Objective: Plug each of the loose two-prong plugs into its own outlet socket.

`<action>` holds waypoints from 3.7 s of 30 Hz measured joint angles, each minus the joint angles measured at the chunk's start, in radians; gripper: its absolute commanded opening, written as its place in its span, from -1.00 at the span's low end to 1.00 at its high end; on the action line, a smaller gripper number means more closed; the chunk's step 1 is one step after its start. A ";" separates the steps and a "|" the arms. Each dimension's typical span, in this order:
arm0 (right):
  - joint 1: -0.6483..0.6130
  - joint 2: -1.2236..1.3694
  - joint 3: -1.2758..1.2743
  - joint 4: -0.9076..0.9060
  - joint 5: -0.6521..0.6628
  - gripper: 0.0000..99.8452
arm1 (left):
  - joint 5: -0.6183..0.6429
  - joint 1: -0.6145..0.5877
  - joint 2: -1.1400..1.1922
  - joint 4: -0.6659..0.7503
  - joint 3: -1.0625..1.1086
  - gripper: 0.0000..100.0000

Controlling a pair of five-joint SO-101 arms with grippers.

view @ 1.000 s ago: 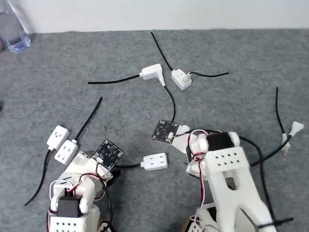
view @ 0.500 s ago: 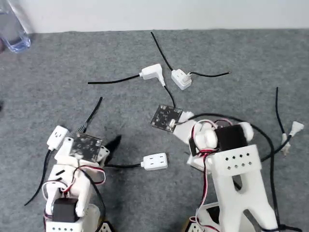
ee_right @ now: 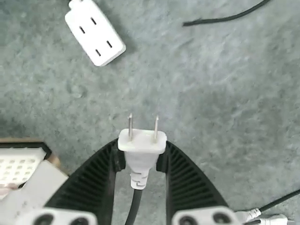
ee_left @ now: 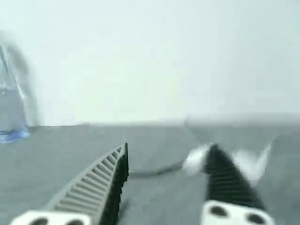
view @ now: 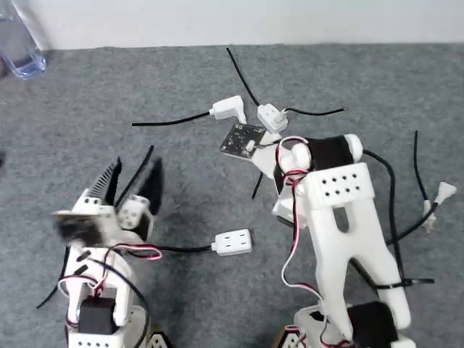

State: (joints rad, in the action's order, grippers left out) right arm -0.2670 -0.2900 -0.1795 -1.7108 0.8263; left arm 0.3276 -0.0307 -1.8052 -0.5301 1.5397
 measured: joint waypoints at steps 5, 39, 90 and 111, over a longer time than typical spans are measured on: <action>-0.002 0.015 0.002 0.060 -0.025 -0.98 | 0.463 -0.005 0.000 0.035 -0.032 -0.92; -0.181 0.018 -0.170 0.456 -0.124 -0.98 | 1.042 0.631 0.000 0.084 0.138 -0.92; -0.238 0.020 -0.029 0.256 -0.110 -0.98 | 1.049 0.551 -0.002 0.092 0.130 -0.92; -0.330 -0.055 0.015 0.158 -0.117 -0.98 | 1.049 0.566 -0.002 0.035 0.146 -0.92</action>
State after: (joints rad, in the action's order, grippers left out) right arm -0.5969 -0.3452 -0.1642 -1.5528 0.7096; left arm 1.3771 0.5355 -1.8067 -0.4948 1.6855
